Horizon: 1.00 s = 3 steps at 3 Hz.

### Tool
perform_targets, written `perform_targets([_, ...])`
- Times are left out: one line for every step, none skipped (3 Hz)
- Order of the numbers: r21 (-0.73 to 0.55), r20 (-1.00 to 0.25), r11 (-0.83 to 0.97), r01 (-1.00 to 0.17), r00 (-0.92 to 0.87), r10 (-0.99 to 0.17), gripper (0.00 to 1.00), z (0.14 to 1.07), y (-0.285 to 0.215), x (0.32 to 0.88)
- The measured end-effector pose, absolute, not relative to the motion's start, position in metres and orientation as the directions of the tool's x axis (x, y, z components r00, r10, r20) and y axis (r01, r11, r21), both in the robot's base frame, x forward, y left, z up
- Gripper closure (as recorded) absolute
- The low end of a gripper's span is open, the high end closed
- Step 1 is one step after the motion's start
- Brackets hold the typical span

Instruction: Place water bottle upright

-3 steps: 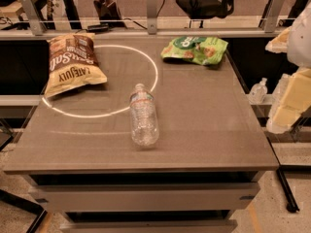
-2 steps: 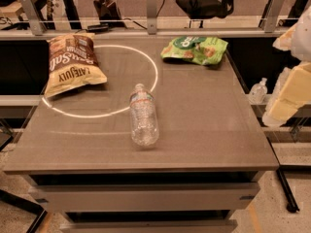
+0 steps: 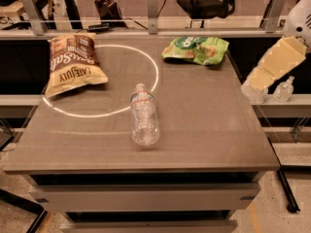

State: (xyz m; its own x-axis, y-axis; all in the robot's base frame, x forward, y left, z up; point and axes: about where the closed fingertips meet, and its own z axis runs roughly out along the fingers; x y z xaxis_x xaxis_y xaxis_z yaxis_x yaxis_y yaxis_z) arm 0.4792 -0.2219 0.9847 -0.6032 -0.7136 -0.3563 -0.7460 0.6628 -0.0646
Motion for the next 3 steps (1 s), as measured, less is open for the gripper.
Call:
perform_targets([0.031,-0.401,0.737,-0.675,-0.684,-0.609,0.0,0.977,-0.214,0.492])
perform_targets([0.081,-0.449,0.779,-0.622,-0.72,-0.529,0.0,0.969,-0.204,0.502])
perform_targets([0.071,-0.423,0.815,-0.575,-0.757,-0.497,0.0,0.96,-0.196,0.522])
